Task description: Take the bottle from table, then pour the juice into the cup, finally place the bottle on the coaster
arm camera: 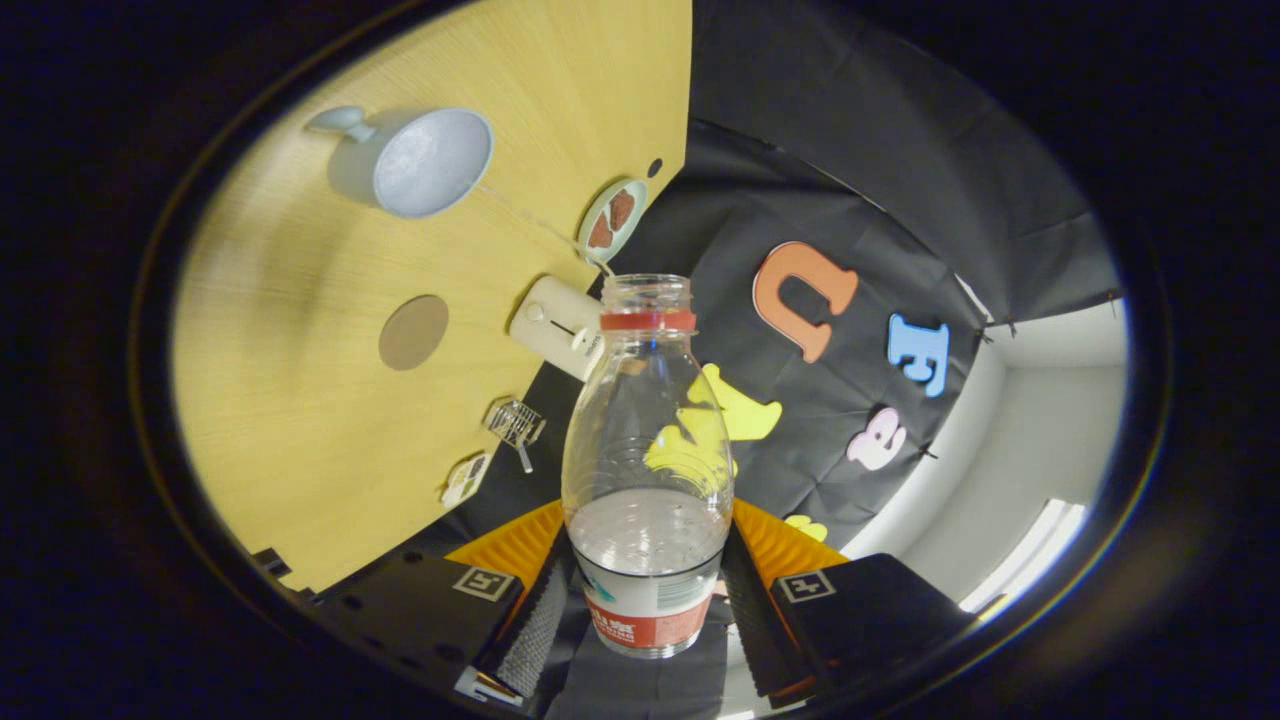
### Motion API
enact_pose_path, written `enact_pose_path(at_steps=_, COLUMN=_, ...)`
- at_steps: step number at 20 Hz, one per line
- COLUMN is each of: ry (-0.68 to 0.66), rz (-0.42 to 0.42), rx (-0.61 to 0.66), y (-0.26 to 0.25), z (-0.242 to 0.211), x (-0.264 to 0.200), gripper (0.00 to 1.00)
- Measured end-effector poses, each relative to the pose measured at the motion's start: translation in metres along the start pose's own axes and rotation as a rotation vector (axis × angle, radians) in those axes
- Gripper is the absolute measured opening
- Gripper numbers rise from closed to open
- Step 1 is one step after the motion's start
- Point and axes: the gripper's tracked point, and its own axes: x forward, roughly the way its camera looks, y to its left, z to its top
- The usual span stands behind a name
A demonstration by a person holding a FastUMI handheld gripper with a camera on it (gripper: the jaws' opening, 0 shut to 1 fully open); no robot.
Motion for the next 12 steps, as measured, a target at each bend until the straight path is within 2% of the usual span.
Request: enact_pose_path(at_steps=12, ry=-0.001, rz=-0.030, rx=-0.087, y=-0.019, z=0.002, x=-0.002, gripper=0.81)
